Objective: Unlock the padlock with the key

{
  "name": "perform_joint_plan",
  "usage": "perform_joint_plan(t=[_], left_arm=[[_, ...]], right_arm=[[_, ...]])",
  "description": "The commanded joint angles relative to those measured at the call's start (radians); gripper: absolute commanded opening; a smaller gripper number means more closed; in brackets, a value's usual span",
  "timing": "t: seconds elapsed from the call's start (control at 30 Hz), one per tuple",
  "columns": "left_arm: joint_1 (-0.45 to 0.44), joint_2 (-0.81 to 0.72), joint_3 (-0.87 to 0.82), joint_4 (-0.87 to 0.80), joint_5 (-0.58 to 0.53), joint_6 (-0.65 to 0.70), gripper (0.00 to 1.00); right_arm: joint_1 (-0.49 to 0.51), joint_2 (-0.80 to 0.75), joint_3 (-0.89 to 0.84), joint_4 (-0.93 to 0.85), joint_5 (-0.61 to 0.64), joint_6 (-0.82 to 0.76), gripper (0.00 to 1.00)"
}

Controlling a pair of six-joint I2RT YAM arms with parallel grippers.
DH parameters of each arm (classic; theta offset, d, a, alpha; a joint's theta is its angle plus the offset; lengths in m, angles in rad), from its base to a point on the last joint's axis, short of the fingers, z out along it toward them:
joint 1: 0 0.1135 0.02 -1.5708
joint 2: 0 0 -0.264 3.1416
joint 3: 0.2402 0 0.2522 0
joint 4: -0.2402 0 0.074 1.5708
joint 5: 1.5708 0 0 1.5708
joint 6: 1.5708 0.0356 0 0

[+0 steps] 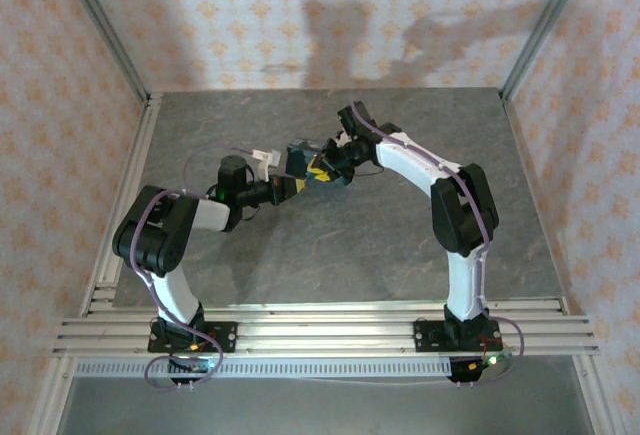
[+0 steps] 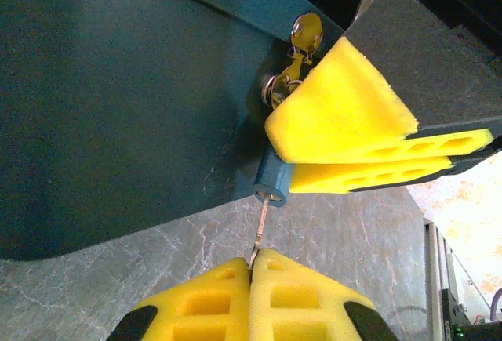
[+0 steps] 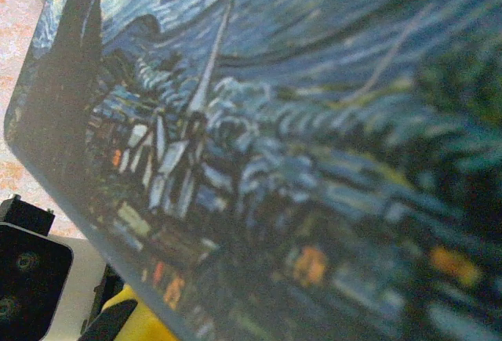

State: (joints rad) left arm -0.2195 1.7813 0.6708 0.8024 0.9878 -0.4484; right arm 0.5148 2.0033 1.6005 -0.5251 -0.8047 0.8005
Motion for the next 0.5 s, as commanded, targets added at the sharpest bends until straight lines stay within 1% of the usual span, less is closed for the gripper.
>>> perform_joint_plan(t=[0.0,0.47], left_arm=[[0.012,0.013,0.016,0.065,0.003,-0.012,0.00],[0.011,0.044,0.024,0.120,0.046,-0.021,0.00]], right_arm=[[-0.002,-0.056,-0.009,0.020,-0.033,-0.004,0.00],[-0.002,-0.047,-0.004,0.026,-0.085,-0.001,0.00]])
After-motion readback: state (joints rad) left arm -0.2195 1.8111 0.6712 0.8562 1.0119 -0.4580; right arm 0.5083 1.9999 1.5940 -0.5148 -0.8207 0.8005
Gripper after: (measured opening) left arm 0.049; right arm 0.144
